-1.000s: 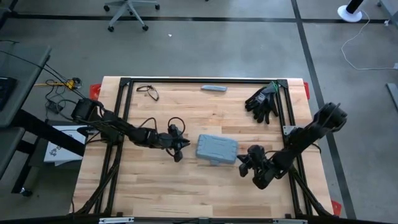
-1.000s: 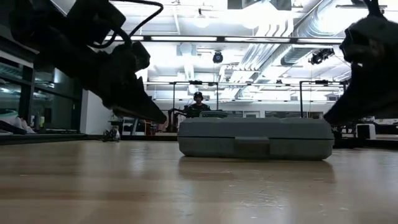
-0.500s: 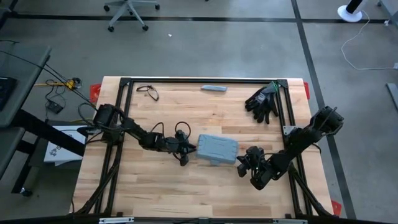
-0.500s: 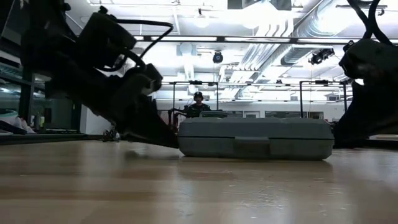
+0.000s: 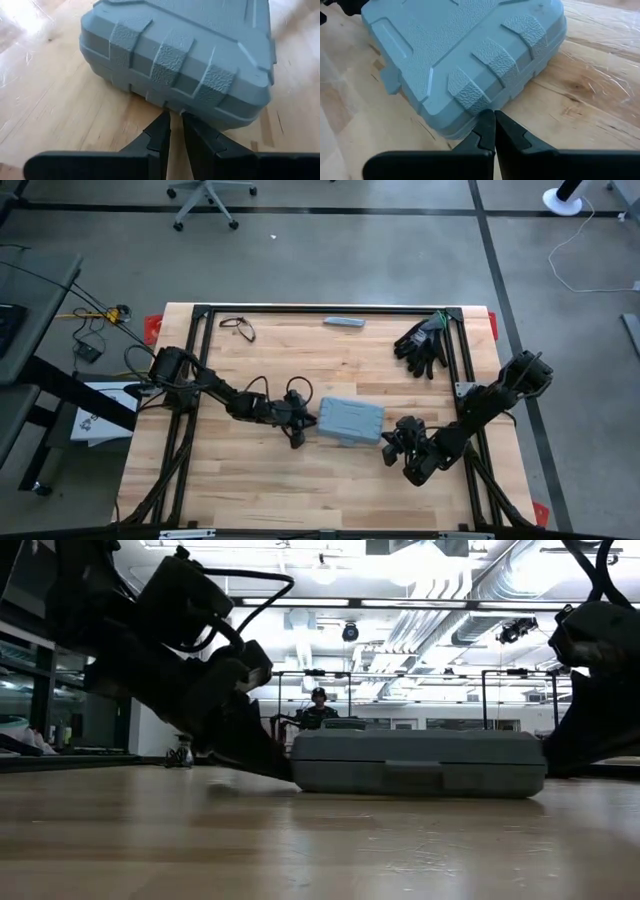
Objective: Prefit tool cases
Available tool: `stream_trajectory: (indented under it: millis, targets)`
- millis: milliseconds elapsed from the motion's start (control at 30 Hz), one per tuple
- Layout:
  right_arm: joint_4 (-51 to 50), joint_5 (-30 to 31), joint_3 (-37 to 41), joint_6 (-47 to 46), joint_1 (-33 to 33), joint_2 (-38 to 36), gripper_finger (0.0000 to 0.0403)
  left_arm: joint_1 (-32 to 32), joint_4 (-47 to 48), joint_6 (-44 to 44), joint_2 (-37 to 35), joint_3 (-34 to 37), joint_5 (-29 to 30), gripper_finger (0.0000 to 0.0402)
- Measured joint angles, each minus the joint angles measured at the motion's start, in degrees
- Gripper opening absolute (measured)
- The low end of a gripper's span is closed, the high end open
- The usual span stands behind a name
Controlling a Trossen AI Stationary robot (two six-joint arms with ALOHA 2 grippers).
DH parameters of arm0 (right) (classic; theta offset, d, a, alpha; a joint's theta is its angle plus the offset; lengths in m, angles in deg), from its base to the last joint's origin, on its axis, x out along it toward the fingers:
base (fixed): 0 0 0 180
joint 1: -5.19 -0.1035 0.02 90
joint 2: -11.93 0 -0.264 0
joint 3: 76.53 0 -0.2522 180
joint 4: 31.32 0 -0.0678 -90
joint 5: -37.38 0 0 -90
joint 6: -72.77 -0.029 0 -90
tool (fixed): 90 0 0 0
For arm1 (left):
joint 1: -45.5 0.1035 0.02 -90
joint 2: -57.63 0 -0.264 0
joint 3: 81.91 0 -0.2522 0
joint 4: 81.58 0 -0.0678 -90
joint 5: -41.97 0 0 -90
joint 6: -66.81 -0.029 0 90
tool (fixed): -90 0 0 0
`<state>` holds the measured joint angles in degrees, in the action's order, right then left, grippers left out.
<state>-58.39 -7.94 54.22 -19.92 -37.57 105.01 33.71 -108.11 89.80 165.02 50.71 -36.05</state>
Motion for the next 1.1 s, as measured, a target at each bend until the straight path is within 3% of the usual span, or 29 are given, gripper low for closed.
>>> stream_trajectory:
  millis: [467,1100]
  targets:
    - [0.43,0.43,0.0,0.15,0.02,0.0,0.0,-0.85,8.33,0.54,-9.02,-0.03,-1.4,0.0048]
    - [3.06,1.88,0.0,1.49,0.05,0.0,0.0,-2.19,10.11,1.94,-9.2,-0.03,-0.74,0.0048]
